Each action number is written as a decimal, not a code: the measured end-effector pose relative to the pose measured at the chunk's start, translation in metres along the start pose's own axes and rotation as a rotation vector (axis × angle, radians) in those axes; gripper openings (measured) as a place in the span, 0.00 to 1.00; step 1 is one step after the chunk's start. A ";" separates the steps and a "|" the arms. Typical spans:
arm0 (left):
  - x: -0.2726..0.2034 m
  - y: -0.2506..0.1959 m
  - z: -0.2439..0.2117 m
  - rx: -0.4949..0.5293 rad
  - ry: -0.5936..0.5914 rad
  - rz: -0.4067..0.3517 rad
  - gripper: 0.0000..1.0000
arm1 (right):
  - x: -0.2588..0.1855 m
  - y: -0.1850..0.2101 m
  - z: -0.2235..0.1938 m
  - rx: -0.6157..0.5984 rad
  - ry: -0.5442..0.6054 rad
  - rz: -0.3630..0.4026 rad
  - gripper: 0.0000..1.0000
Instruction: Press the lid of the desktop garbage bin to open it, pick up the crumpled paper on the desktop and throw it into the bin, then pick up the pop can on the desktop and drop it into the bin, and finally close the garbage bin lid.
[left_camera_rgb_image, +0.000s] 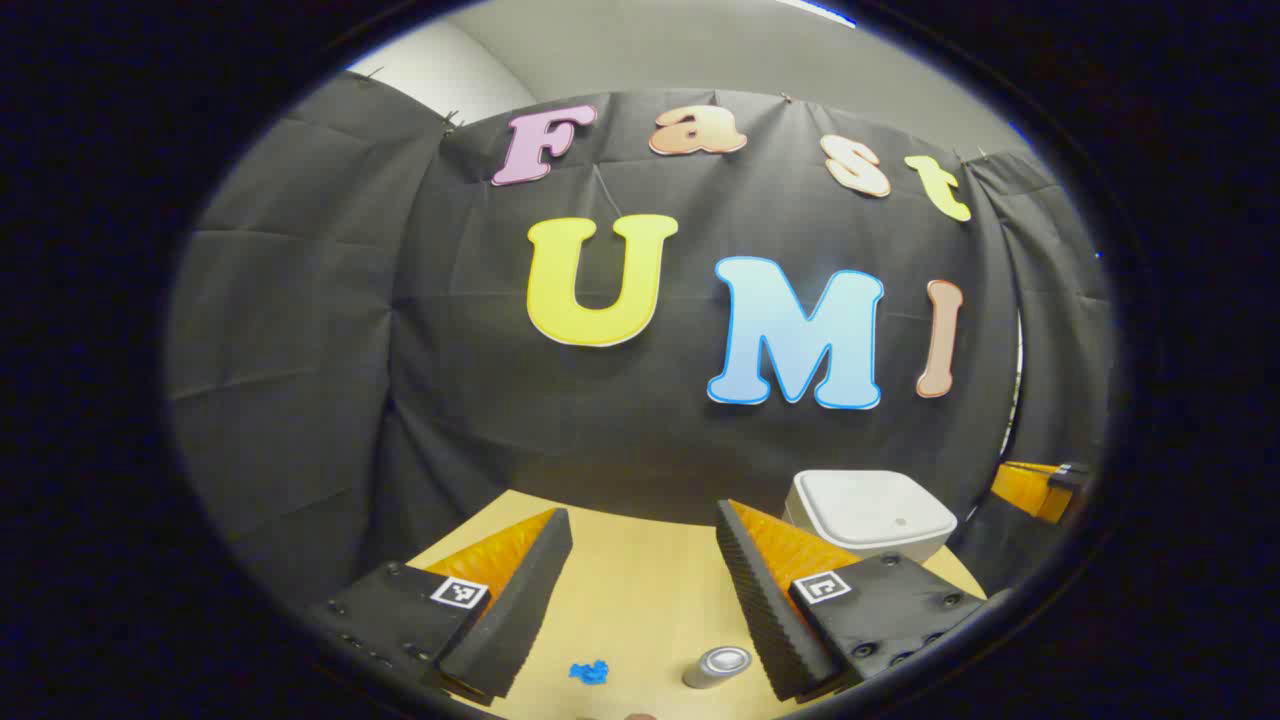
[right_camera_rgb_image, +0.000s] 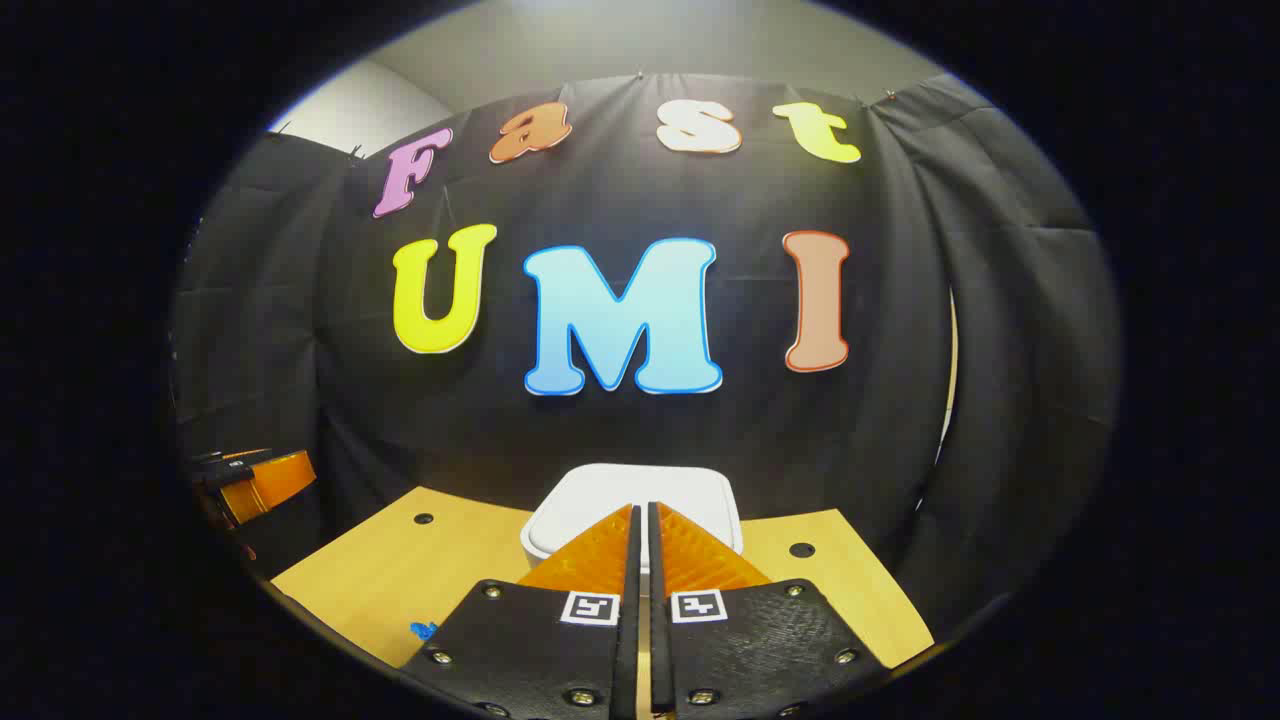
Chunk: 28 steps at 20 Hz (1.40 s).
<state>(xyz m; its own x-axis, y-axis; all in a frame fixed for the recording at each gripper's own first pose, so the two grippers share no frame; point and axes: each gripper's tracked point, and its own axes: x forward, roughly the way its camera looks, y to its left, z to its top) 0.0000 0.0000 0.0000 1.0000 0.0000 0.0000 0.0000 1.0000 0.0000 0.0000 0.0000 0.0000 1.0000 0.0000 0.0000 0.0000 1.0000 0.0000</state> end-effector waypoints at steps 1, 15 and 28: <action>0.000 -0.005 0.000 0.016 0.000 -0.020 0.95 | 0.002 0.000 0.000 0.003 0.010 -0.008 0.05; 0.022 0.007 0.005 0.131 -0.001 -0.099 0.96 | 0.023 0.036 -0.003 0.025 0.023 -0.016 0.05; 0.029 0.007 0.014 0.143 -0.021 -0.088 0.95 | 0.069 0.031 -0.032 0.037 0.119 -0.012 0.05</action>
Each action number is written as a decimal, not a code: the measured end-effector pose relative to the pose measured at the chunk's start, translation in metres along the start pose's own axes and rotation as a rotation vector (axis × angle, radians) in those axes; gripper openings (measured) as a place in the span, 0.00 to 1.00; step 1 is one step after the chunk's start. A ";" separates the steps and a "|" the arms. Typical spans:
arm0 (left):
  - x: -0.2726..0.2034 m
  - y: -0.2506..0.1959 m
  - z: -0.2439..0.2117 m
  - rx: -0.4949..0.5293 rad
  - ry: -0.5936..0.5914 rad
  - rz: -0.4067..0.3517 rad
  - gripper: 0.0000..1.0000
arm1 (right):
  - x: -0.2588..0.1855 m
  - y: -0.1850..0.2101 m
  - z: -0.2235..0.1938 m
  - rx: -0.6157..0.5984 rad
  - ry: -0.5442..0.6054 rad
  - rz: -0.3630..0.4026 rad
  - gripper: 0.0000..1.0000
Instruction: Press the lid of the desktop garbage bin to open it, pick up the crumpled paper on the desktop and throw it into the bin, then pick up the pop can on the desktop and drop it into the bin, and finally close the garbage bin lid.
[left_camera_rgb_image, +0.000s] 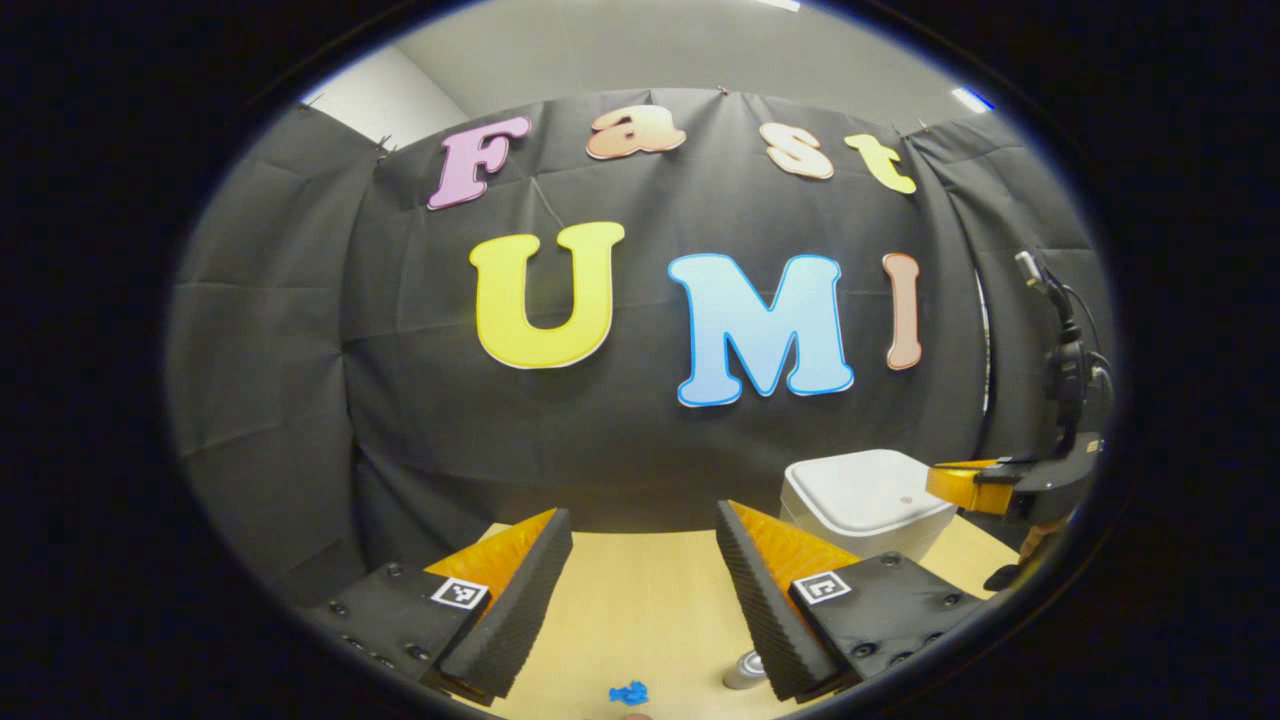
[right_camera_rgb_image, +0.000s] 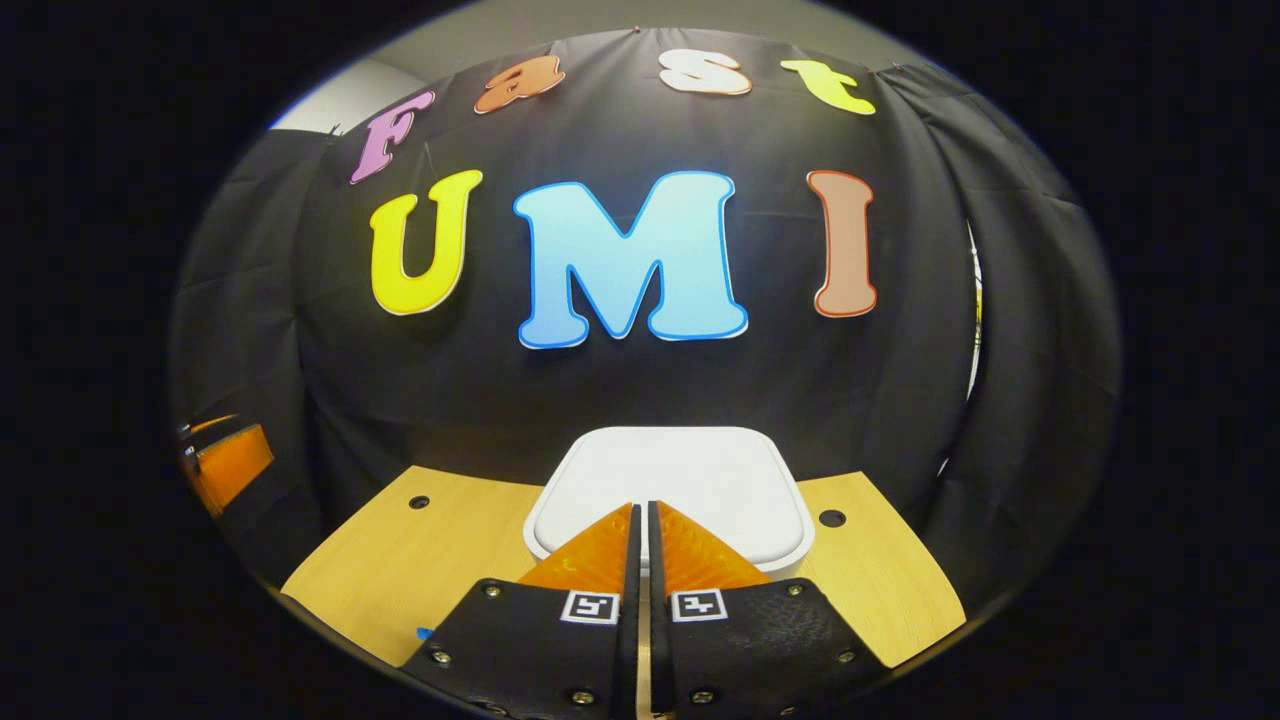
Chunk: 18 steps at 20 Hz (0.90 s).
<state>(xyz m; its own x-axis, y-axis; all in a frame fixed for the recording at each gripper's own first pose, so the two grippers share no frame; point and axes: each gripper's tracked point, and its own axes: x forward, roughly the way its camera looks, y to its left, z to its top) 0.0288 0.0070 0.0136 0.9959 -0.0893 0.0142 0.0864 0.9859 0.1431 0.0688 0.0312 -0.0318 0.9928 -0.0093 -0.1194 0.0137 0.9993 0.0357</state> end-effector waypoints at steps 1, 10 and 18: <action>0.000 0.002 -0.001 -0.001 0.000 0.004 0.94 | 0.003 0.001 0.000 0.002 0.003 0.000 0.05; 0.006 0.004 -0.006 -0.009 0.017 0.012 0.95 | 0.019 -0.005 -0.013 0.007 0.047 -0.009 0.05; 0.008 0.008 -0.009 -0.011 0.025 0.014 0.96 | 0.024 -0.005 -0.025 0.025 0.083 -0.014 0.05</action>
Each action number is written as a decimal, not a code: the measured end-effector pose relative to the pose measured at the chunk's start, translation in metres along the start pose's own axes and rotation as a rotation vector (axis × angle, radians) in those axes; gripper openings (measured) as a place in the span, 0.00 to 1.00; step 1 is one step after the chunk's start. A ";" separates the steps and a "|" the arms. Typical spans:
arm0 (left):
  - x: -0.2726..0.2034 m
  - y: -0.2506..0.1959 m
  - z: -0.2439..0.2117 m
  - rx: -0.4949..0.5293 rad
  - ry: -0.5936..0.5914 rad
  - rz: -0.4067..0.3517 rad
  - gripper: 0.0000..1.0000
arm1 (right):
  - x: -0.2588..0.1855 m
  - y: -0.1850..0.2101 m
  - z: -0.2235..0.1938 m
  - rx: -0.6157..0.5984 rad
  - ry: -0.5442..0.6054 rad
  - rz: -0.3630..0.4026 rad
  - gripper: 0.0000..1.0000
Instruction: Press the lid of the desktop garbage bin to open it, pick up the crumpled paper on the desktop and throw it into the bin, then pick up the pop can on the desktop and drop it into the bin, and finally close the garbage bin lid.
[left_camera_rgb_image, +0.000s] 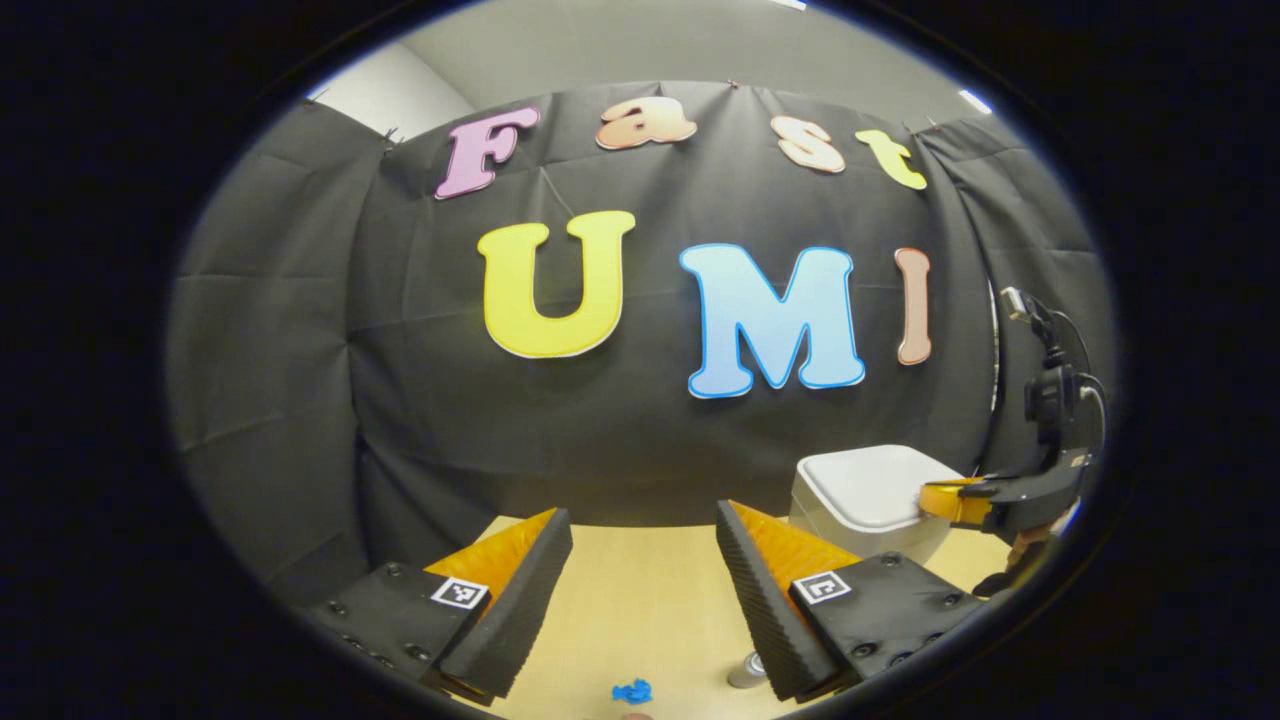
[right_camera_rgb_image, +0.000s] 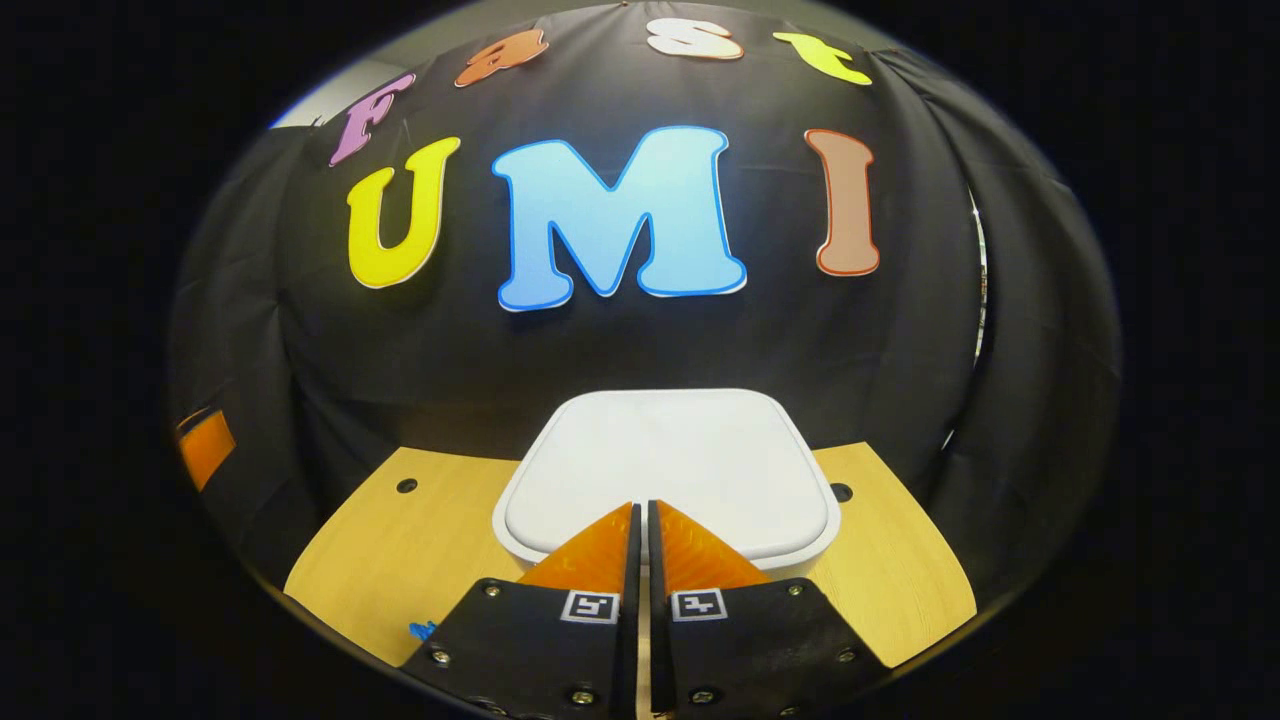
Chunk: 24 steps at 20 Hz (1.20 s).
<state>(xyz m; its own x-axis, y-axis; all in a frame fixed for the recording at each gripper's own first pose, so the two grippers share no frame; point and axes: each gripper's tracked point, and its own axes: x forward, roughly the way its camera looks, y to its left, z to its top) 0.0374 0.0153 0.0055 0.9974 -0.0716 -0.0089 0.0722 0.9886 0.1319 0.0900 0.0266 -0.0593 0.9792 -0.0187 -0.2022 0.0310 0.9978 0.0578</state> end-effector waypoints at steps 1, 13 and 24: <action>0.000 0.000 0.000 -0.001 0.002 -0.001 0.96 | -0.001 0.000 -0.002 -0.007 -0.001 -0.002 0.05; 0.006 -0.006 -0.006 -0.030 0.015 -0.023 0.95 | 0.003 0.001 -0.006 0.073 -0.039 0.011 0.05; 0.005 -0.001 -0.005 -0.012 0.008 -0.012 0.95 | -0.002 0.000 0.002 0.152 -0.049 0.027 0.05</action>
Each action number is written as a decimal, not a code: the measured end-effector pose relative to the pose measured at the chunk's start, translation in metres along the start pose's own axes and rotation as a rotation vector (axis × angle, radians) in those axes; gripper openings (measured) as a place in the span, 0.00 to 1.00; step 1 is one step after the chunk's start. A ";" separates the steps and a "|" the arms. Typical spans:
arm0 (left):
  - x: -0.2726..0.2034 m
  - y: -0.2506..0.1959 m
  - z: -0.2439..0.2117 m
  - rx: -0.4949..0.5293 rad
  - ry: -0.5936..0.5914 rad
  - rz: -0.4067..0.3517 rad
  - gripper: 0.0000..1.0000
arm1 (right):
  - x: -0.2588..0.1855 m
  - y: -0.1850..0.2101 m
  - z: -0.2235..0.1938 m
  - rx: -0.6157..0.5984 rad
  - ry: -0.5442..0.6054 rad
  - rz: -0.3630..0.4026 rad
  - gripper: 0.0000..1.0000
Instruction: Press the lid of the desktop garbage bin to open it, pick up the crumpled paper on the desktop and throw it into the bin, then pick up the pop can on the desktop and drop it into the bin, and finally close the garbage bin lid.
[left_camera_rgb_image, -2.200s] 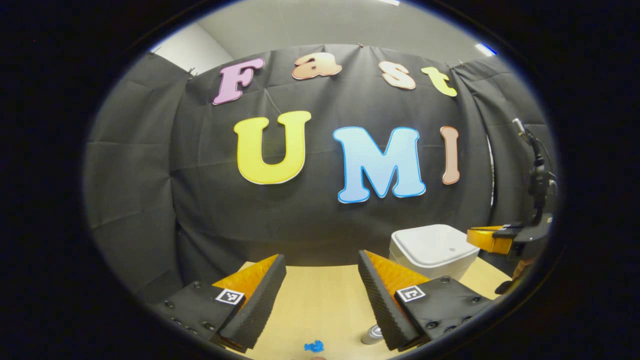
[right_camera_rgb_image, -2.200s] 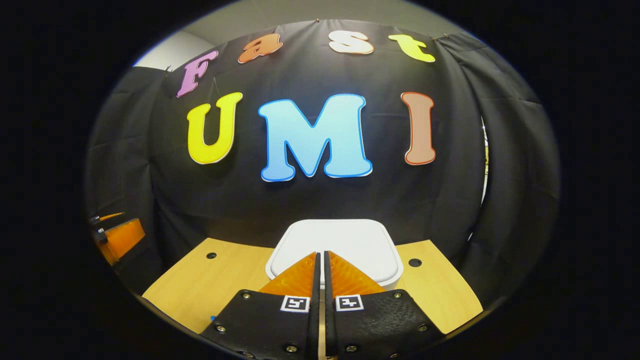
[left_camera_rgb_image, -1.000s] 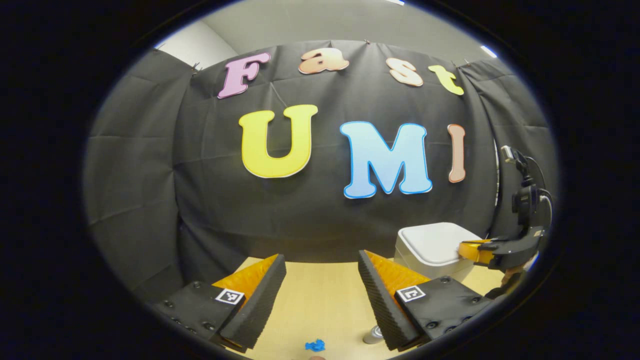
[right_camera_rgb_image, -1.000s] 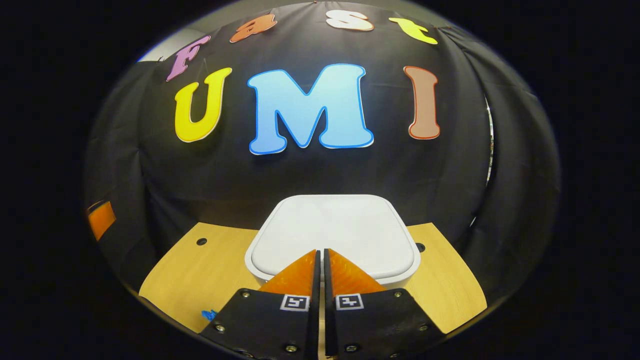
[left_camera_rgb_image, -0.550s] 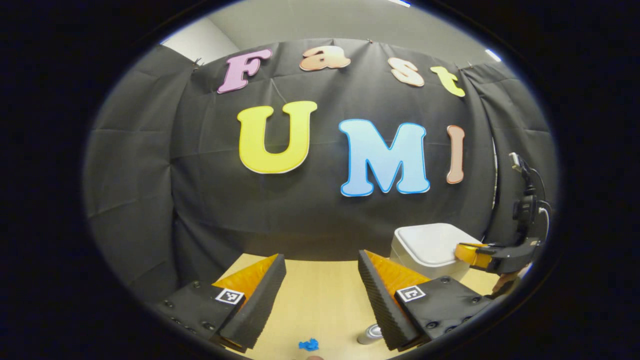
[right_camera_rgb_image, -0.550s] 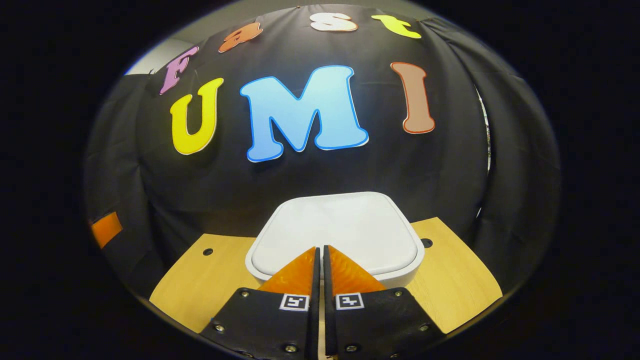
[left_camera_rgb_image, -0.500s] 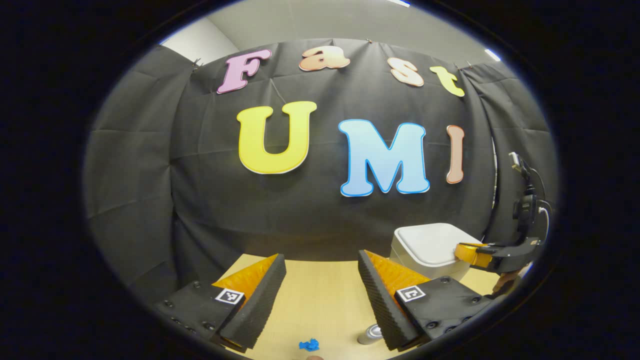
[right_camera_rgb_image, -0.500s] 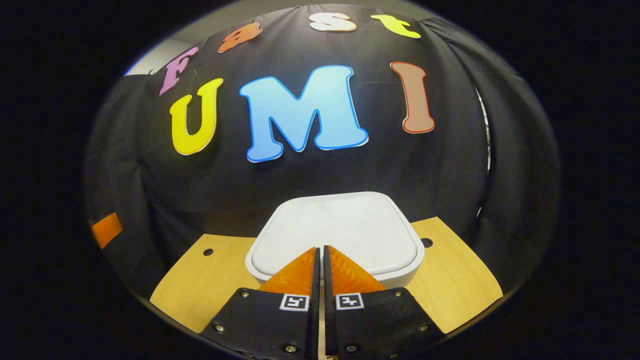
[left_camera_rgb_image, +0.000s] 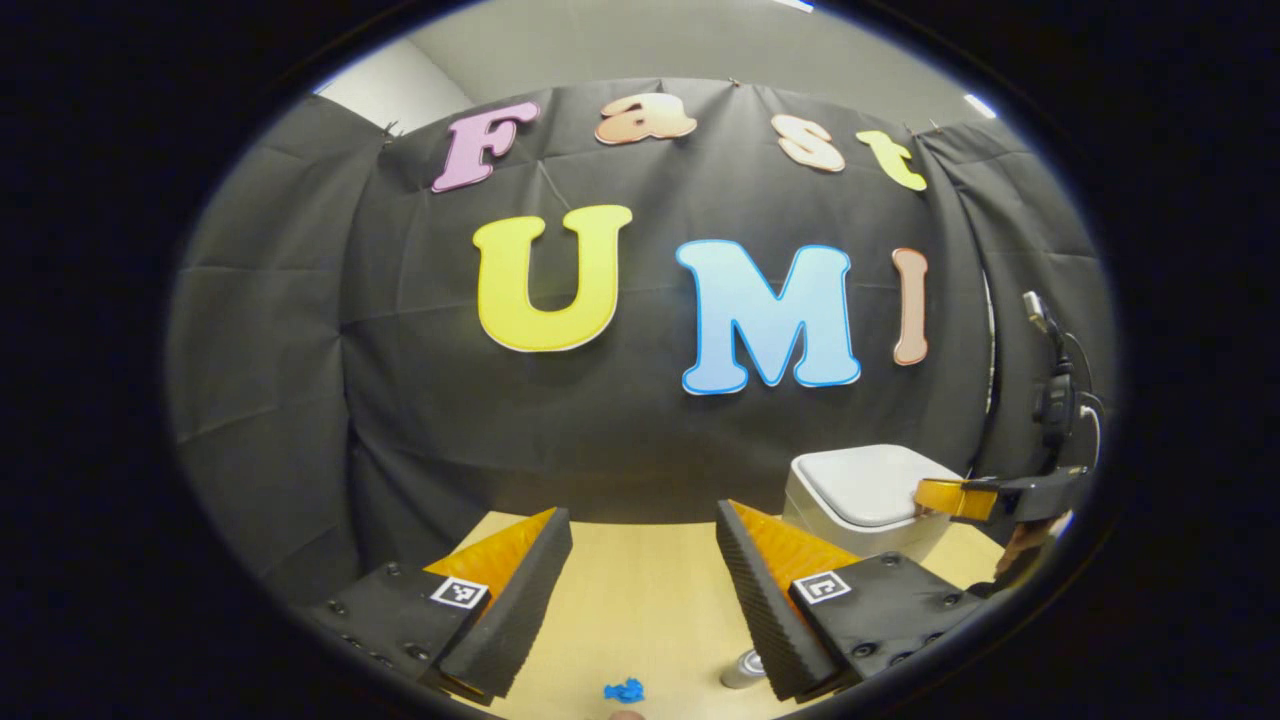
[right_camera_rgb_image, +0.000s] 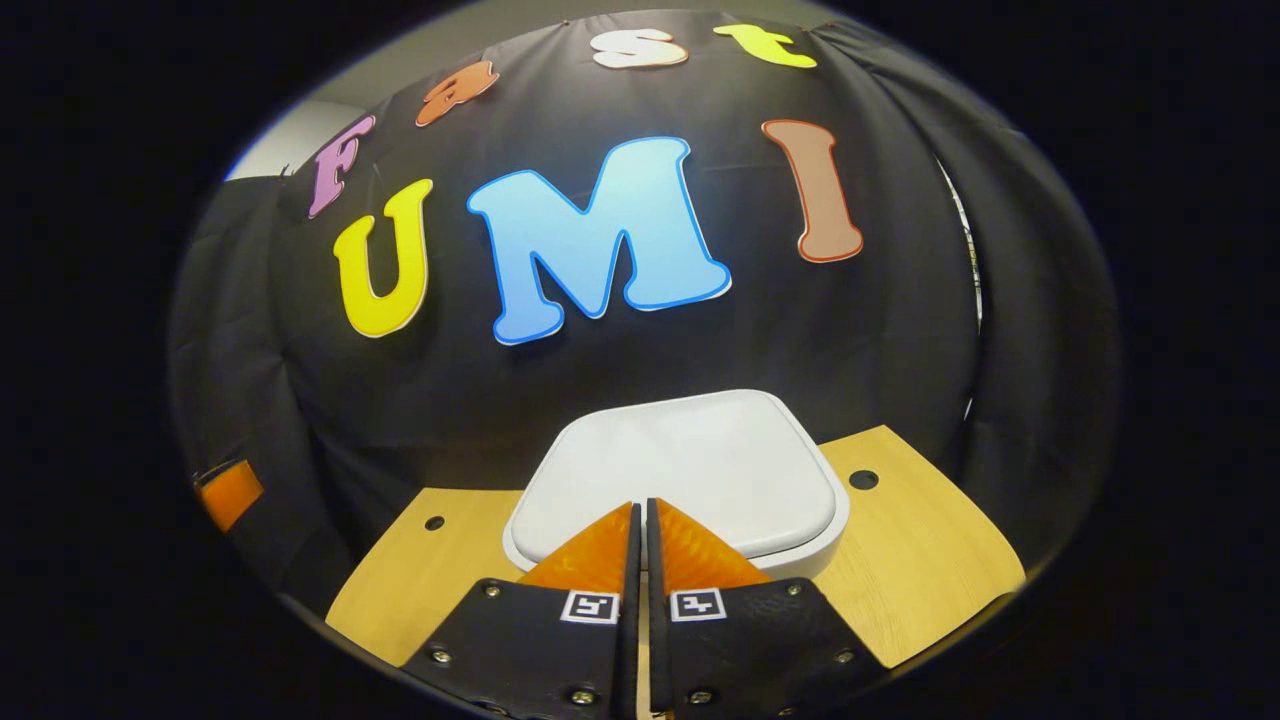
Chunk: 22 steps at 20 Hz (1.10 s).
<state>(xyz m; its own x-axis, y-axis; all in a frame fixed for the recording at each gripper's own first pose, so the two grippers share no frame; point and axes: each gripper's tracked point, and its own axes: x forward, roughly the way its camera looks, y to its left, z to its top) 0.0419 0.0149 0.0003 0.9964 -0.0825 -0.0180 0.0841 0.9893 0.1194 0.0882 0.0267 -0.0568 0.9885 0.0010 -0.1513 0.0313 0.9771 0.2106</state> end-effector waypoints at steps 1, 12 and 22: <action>0.000 0.000 0.000 0.000 -0.002 0.003 0.95 | 0.001 0.000 0.001 -0.006 0.002 -0.004 0.04; -0.006 0.003 0.003 -0.004 -0.012 0.002 0.95 | -0.015 0.006 0.052 -0.036 -0.137 -0.010 0.05; -0.011 0.005 0.003 -0.005 -0.016 0.008 0.96 | -0.026 0.005 0.057 -0.044 -0.157 -0.016 0.05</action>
<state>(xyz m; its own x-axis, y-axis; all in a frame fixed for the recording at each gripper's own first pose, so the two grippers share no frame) 0.0318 0.0204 0.0043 0.9970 -0.0768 -0.0007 0.0764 0.9905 0.1146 0.0712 0.0194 0.0036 0.9990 -0.0447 -0.0003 0.0441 0.9852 0.1659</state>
